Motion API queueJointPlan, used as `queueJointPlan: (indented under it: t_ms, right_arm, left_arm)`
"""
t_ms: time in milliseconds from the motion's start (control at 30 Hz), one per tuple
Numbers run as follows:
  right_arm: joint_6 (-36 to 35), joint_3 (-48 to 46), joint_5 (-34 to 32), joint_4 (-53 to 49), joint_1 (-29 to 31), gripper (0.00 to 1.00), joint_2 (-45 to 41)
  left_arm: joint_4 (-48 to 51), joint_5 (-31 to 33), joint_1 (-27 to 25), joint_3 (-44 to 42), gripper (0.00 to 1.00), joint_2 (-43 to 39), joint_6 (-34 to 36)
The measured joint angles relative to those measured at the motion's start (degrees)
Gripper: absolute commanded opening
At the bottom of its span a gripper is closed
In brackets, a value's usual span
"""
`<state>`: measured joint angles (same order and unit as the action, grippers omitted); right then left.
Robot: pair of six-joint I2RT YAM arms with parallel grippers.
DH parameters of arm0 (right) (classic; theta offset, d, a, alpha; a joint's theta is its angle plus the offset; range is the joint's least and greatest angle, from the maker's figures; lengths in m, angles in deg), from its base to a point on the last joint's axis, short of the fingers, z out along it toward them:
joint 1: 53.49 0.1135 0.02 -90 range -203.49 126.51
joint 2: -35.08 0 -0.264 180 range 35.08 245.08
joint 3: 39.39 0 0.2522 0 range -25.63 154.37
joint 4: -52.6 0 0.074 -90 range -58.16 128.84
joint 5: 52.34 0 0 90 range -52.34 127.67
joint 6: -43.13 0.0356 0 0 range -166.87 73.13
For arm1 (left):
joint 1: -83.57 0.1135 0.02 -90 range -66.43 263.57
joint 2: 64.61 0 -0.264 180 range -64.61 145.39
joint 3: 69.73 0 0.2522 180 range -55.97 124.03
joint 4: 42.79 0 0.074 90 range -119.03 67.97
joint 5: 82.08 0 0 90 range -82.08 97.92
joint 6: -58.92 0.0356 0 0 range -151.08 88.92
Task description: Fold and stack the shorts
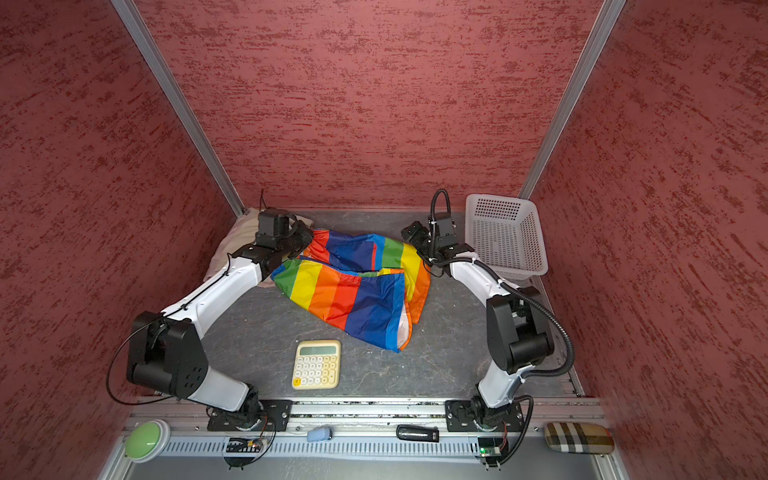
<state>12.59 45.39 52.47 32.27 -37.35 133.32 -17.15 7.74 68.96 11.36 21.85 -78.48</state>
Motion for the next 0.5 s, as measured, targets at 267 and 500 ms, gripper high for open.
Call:
queueJointPlan:
  t_ms: [267, 500]
  right_arm:
    - [12.1, 3.2, 3.6, 8.2, 3.4, 0.99, 8.3]
    - [21.5, 4.6, 6.1, 14.0, 6.9, 0.99, 14.1]
  left_arm:
    - [-2.0, 0.7, -2.0, -0.7, 0.0, -2.2, 2.2]
    - [-3.0, 3.5, -5.8, -0.6, 0.0, -4.6, 7.5]
